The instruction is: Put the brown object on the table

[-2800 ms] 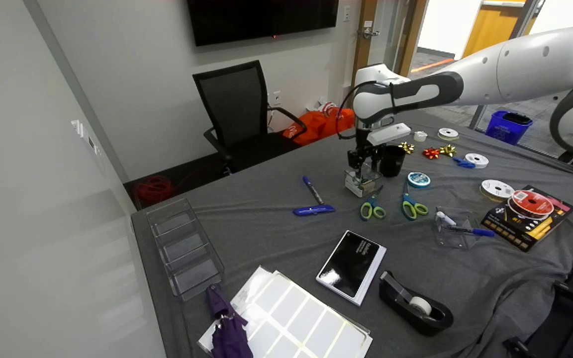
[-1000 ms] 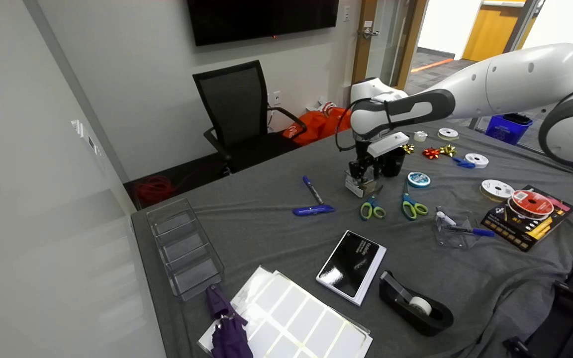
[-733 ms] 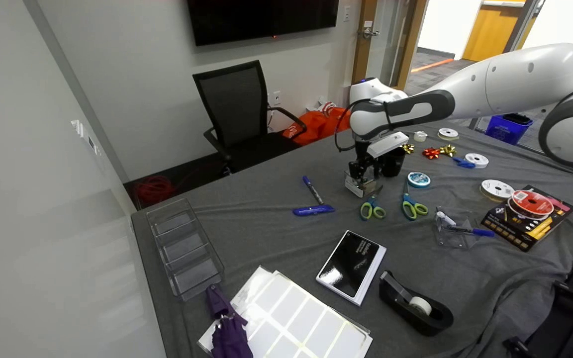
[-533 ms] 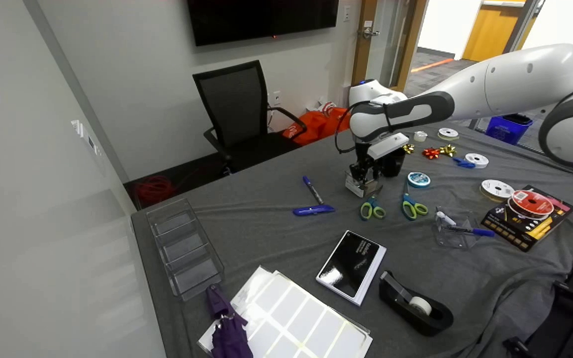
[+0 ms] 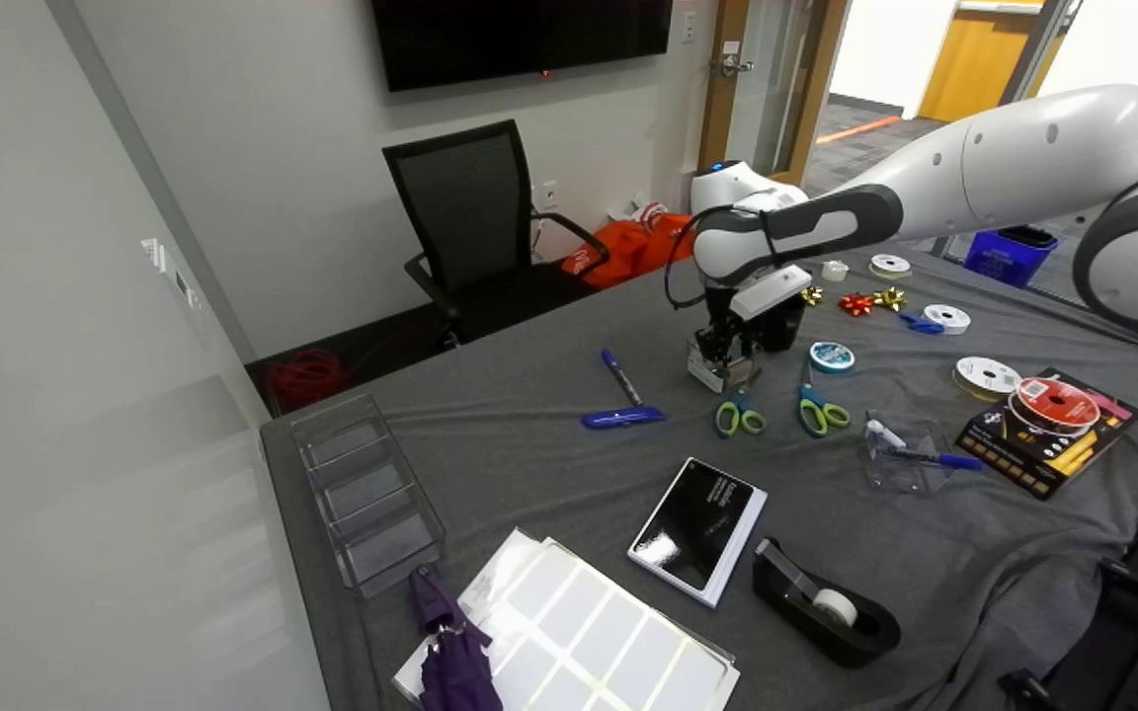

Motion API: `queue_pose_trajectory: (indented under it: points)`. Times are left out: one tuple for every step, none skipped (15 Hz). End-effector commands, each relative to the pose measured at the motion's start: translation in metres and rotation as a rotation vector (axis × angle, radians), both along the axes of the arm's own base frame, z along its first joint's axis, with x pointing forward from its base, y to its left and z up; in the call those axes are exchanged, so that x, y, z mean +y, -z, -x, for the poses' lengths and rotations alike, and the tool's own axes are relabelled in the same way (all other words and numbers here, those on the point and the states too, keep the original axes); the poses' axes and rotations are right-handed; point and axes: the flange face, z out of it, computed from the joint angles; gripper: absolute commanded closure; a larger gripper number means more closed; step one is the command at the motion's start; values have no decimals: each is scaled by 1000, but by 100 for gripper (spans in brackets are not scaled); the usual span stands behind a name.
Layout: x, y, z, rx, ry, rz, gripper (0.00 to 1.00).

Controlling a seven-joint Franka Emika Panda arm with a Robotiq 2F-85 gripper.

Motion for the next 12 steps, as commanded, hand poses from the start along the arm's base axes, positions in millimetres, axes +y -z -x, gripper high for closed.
queue_pose_trajectory:
  points:
    - [-3,-5,7,6,-11,-5,68]
    - [-4,-9,5,-1,-5,-12,68]
    - [-4,-13,4,-5,1,-18,68]
    - [-5,-16,4,-7,6,-22,68]
    - [-6,-20,3,-10,11,-26,68]
    - [-6,-23,2,-13,16,-29,68]
    - [-7,-28,2,-18,21,-33,68]
    - [-7,-33,1,-23,24,-38,68]
    - [-7,-38,0,-25,27,-47,68]
    - [-7,-42,0,-27,30,-55,68]
    - [-6,-49,0,-21,33,-74,68]
    - [-5,-54,1,-18,37,-88,68]
